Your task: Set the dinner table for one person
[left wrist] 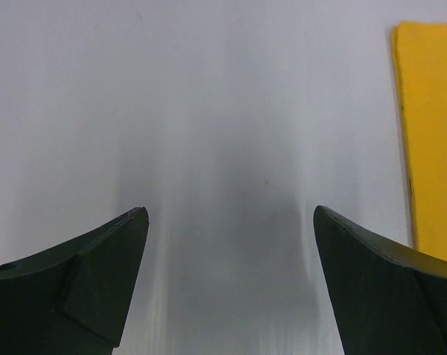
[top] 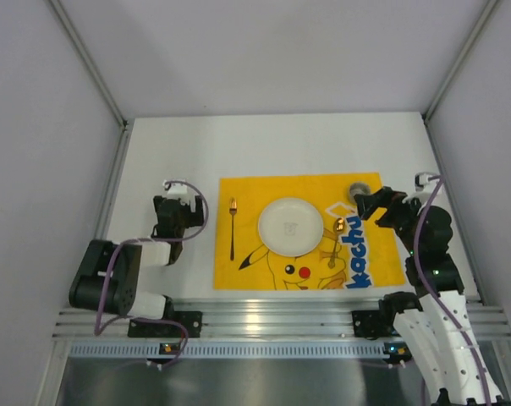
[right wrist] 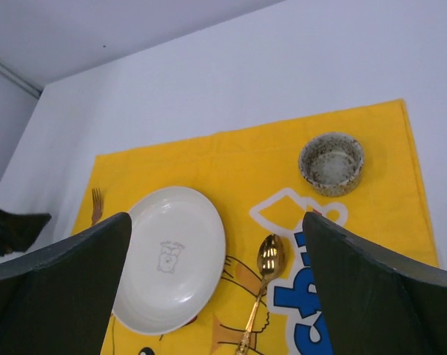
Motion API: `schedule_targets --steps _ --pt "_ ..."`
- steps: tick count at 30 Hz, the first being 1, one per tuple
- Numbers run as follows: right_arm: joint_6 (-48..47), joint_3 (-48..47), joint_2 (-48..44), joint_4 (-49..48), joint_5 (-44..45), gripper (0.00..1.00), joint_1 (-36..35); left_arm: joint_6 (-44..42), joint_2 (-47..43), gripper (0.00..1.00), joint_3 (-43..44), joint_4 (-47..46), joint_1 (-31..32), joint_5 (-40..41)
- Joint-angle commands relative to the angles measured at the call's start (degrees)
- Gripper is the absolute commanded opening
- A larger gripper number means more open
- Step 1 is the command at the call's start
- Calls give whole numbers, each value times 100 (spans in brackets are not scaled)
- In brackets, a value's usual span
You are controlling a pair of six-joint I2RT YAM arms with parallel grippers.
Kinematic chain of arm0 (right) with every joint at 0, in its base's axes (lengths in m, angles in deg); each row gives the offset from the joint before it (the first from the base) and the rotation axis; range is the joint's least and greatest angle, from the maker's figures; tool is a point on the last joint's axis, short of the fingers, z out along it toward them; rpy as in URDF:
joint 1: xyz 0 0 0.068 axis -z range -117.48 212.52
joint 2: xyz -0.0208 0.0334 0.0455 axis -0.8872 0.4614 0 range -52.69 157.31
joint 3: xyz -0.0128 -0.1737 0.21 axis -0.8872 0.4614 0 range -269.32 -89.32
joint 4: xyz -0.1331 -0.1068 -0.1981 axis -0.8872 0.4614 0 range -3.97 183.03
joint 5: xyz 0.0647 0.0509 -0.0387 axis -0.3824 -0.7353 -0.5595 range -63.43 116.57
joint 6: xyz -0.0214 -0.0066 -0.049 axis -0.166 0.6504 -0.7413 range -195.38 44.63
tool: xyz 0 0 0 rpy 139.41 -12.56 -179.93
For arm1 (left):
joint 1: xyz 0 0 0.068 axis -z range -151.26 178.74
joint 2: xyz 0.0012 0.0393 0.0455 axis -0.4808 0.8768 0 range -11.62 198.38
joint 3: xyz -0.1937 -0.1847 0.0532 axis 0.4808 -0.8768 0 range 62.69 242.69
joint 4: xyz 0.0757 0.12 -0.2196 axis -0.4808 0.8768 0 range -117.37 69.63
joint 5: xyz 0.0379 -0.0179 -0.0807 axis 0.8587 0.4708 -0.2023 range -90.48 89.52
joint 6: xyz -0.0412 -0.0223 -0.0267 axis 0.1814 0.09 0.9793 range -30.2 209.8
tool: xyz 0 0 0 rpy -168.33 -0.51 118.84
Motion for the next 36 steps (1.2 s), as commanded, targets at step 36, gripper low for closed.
schedule_targets --steps 36 --pt "-2459 1198 1254 -2714 -230 100 -17 116 1345 98 232 -2504 -794 -516"
